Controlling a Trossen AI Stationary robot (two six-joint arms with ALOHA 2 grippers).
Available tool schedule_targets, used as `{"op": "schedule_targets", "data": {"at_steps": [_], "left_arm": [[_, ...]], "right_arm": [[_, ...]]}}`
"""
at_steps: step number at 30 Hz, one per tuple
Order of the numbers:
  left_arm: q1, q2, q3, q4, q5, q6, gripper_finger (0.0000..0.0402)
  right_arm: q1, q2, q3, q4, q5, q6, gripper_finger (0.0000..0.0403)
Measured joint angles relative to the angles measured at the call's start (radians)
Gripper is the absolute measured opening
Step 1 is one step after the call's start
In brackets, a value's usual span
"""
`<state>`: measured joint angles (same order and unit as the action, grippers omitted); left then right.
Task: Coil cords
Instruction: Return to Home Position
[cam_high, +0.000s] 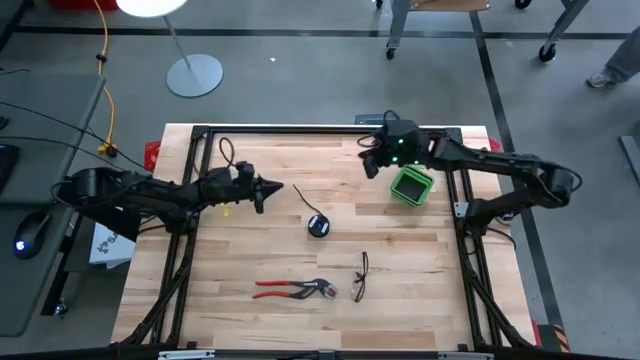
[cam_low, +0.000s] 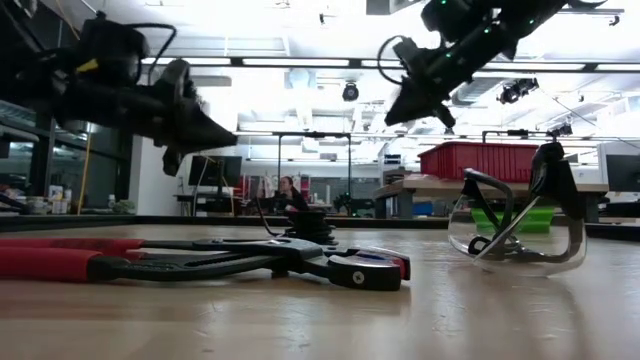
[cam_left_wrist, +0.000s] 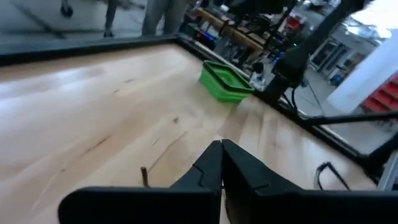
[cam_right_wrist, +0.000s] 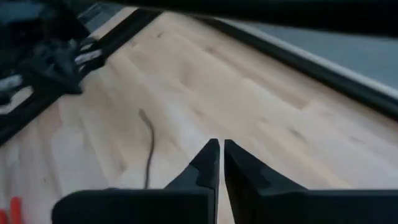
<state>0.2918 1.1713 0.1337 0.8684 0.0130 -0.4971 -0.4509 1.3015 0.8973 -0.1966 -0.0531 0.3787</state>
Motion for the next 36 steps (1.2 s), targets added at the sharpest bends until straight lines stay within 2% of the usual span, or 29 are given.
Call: {"op": "schedule_targets", "data": {"at_steps": [4, 10, 15, 18, 21, 23, 25, 27, 29, 36], "left_arm": [[-0.043, -0.051, -0.052, -0.021, -0.048, 0.082, 0.0001], [-0.098, -0.129, -0.124, -0.105, -0.117, 0.106, 0.0], [-0.13, -0.143, -0.124, -0.195, -0.112, 0.141, 0.0], [-0.152, -0.142, -0.124, -0.197, -0.111, 0.141, 0.0], [-0.159, -0.142, -0.124, -0.199, -0.112, 0.149, 0.0], [-0.164, -0.142, -0.124, -0.2, -0.081, 0.114, 0.0001], [-0.174, -0.142, -0.124, -0.199, -0.013, 0.013, 0.0001], [-0.181, -0.142, -0.124, -0.198, 0.05, -0.081, 0.0001], [-0.186, -0.142, -0.124, -0.198, 0.083, -0.134, 0.0001], [-0.189, -0.142, -0.124, -0.199, 0.083, -0.164, 0.0001]], "right_arm": [[-0.021, -0.07, 0.0, -0.037, 0.02, -0.015, 0.0003], [0.005, -0.205, 0.0, -0.122, 0.067, -0.057, 0.0001], [0.146, -0.368, -0.045, -0.195, 0.166, 0.027, 0.0], [0.301, -0.458, -0.142, -0.113, 0.283, 0.159, 0.0], [0.471, -0.507, -0.277, 0.062, 0.432, 0.261, 0.0], [0.554, -0.512, -0.368, 0.218, 0.538, 0.276, 0.0], [0.59, -0.501, -0.442, 0.382, 0.576, 0.247, 0.0], [0.579, -0.492, -0.479, 0.474, 0.541, 0.189, 0.0], [0.545, -0.491, -0.487, 0.486, 0.465, 0.136, 0.0], [0.397, -0.491, -0.488, 0.379, 0.091, -0.067, 0.0]]}}
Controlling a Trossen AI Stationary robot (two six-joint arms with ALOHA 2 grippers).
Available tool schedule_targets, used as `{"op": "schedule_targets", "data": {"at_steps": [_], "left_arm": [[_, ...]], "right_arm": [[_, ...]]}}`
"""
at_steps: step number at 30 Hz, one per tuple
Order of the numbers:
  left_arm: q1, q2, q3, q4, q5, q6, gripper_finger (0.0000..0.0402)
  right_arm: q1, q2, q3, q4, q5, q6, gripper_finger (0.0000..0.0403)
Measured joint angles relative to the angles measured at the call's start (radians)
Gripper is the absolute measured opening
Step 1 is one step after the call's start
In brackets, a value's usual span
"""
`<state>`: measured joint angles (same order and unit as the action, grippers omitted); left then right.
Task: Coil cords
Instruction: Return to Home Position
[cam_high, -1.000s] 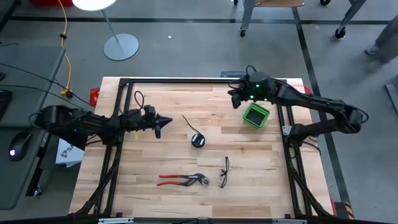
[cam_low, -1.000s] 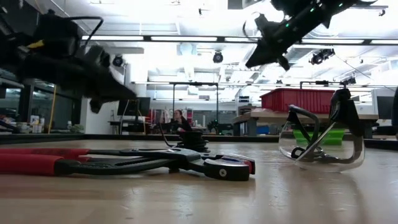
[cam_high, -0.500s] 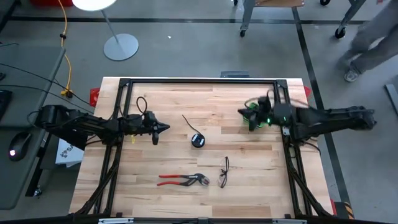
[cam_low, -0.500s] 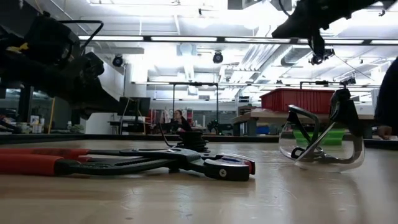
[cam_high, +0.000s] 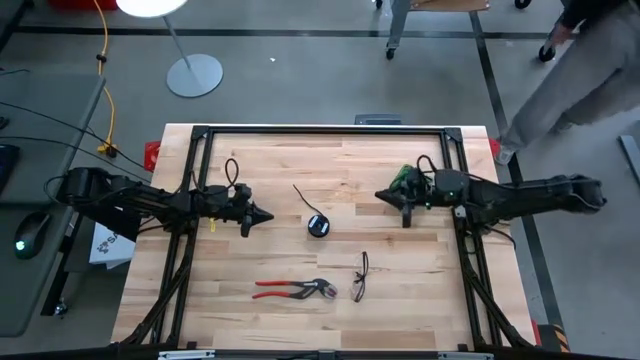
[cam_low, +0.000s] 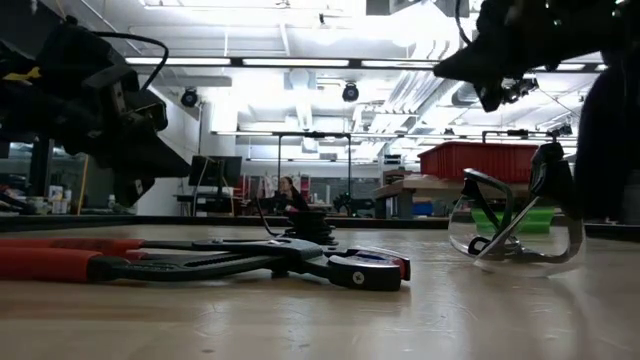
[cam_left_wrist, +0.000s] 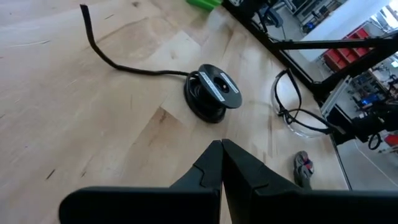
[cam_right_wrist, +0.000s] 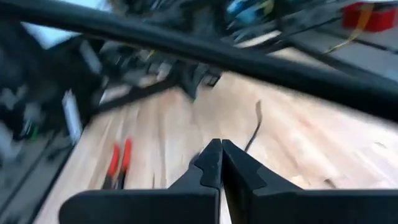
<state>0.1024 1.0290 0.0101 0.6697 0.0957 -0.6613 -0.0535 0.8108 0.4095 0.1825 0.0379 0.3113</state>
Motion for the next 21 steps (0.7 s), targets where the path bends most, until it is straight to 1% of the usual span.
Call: {"op": "schedule_targets", "data": {"at_steps": [2, 5, 7, 9, 13, 15, 16, 18, 21], "left_arm": [[0.0, 0.0, 0.0, 0.0, 0.0, 0.001, 0.0001], [0.0, 0.0, 0.0, 0.0, 0.0, 0.0, 0.0001], [0.0, 0.0, 0.0, 0.0, -0.001, 0.0, 0.0001], [0.0, 0.0, 0.0, 0.001, -0.002, 0.0, 0.0001], [0.0, 0.0, 0.0, 0.001, -0.003, 0.0, 0.0001], [0.0, 0.0, 0.0, 0.0, -0.003, 0.001, 0.0001], [0.0, 0.0, 0.0, 0.001, -0.002, 0.0, 0.0001], [0.0, 0.0, 0.0, 0.0, -0.003, 0.001, 0.0001], [0.0, 0.0, 0.0, 0.0, -0.003, 0.0, 0.0001]], "right_arm": [[-0.015, 0.001, 0.0, -0.029, -0.068, -0.069, 0.0], [-0.018, 0.002, -0.012, -0.028, -0.097, -0.157, 0.0], [-0.018, 0.002, -0.065, 0.059, -0.135, -0.17, 0.0], [-0.018, 0.002, -0.136, 0.177, -0.167, -0.145, 0.0], [-0.018, 0.001, -0.282, 0.414, -0.177, -0.068, 0.0], [-0.018, -0.002, -0.315, 0.481, -0.17, -0.053, 0.0], [-0.018, -0.017, -0.327, 0.476, -0.169, -0.053, 0.0], [-0.018, -0.083, -0.343, 0.396, -0.167, -0.06, 0.0], [-0.018, -0.197, -0.344, 0.211, -0.162, -0.118, 0.0]]}}
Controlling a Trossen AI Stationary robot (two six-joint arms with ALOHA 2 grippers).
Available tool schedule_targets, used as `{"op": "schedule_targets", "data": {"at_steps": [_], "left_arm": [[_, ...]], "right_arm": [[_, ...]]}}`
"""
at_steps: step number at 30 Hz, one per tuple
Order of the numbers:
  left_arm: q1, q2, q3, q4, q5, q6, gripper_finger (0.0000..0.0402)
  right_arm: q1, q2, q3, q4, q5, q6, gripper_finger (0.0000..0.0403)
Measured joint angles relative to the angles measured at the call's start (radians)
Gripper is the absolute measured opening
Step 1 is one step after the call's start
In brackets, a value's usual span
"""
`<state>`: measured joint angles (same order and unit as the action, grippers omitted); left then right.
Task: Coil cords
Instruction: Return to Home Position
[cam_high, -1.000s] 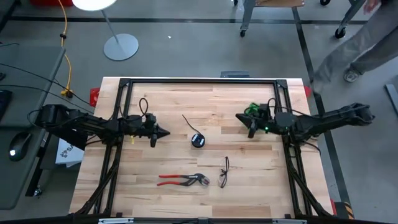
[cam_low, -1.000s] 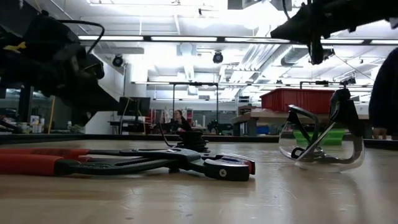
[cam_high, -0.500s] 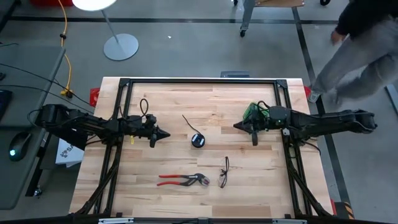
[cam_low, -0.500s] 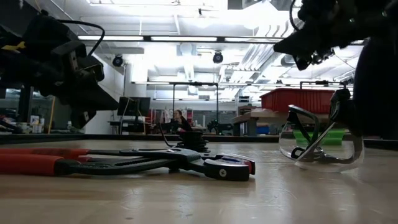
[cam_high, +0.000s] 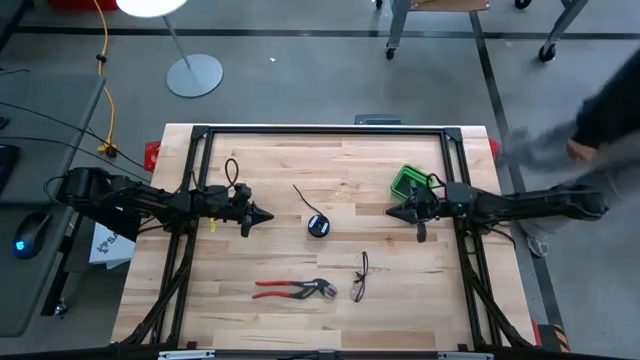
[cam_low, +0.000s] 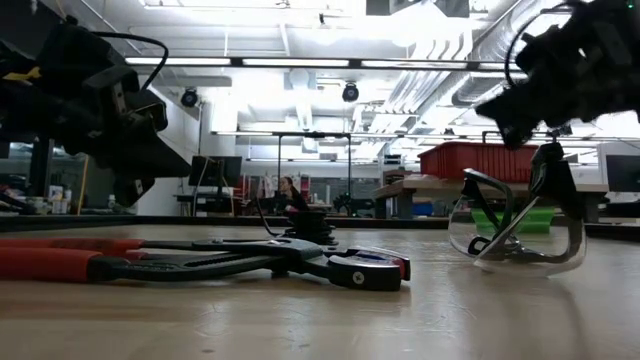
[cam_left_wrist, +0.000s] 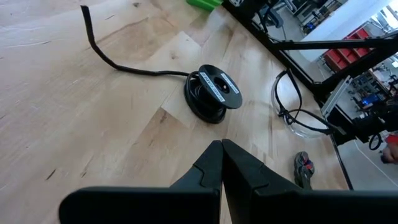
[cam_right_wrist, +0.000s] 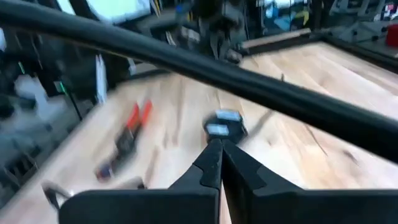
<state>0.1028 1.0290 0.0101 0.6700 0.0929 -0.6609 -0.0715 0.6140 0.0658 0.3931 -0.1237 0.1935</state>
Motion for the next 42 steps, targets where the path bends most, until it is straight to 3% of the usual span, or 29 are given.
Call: {"op": "schedule_targets", "data": {"at_steps": [9, 19, 22, 26, 42], "left_arm": [[0.0, 0.0, 0.0, -0.001, 0.0, 0.0, 0.0001], [0.0, 0.0, 0.002, 0.001, 0.0, 0.0, 0.0001], [0.0, 0.0, 0.002, 0.0, 0.0, 0.0, 0.0001], [0.0, 0.0, 0.001, 0.0, 0.0, 0.0, 0.0001], [0.0, 0.0, 0.001, 0.006, 0.0, 0.001, 0.0001]], "right_arm": [[0.0, -0.313, -0.012, -0.49, 0.061, -0.133, 0.0], [-0.004, -0.538, -0.017, -0.486, 0.142, -0.17, 0.0], [-0.003, -0.612, -0.017, -0.486, 0.131, -0.091, 0.0], [-0.007, -0.608, -0.017, -0.482, 0.131, -0.013, 0.0], [-0.007, -0.6, -0.017, -0.486, 0.131, -0.018, 0.0]]}}
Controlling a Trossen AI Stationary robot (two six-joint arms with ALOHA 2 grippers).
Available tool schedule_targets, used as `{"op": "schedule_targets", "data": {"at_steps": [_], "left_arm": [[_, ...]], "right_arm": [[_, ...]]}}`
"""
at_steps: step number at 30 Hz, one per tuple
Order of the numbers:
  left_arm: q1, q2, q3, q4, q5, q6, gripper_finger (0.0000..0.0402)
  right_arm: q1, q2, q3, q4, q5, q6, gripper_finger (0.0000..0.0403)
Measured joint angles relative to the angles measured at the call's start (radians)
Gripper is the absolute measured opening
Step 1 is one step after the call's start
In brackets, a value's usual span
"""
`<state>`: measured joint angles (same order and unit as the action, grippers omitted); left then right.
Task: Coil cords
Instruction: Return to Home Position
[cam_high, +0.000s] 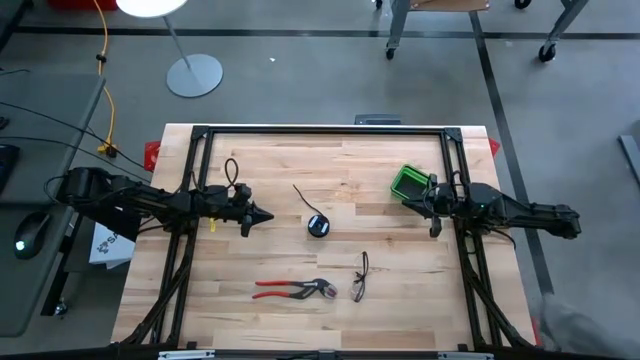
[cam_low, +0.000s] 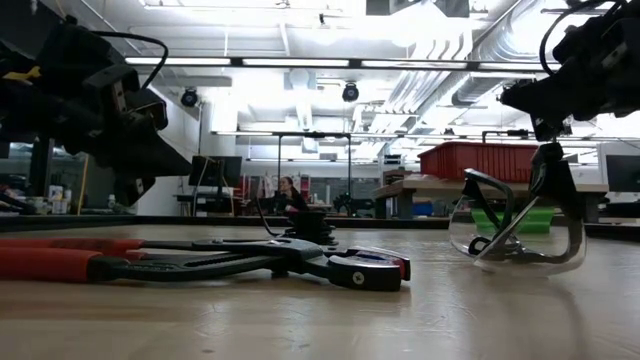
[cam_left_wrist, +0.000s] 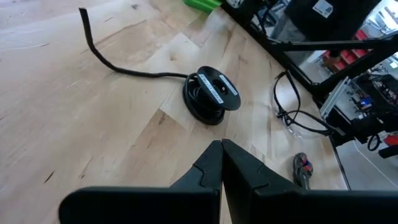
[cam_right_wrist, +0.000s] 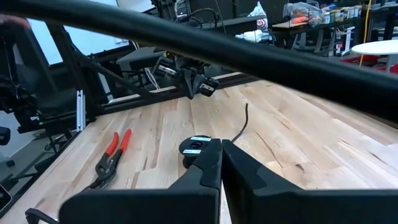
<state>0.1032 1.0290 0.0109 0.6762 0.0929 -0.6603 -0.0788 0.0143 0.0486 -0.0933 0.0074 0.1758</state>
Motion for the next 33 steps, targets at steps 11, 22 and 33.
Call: {"op": "schedule_targets", "data": {"at_steps": [11, 22, 33], "left_arm": [[-0.024, -0.393, 0.0, -0.305, -0.008, -0.001, 0.0001], [-0.075, -0.829, 0.001, -0.655, -0.01, 0.277, 0.0001], [-0.064, -1.028, 0.001, -0.663, -0.062, 0.388, 0.0001]], "right_arm": [[0.0, 0.0, 0.0, 0.0, 0.0, 0.0, 0.0], [0.0, 0.0, 0.0, 0.0, 0.0, 0.0, 0.0], [0.0, 0.0, 0.0, 0.0, 0.0, 0.0, 0.0]]}}
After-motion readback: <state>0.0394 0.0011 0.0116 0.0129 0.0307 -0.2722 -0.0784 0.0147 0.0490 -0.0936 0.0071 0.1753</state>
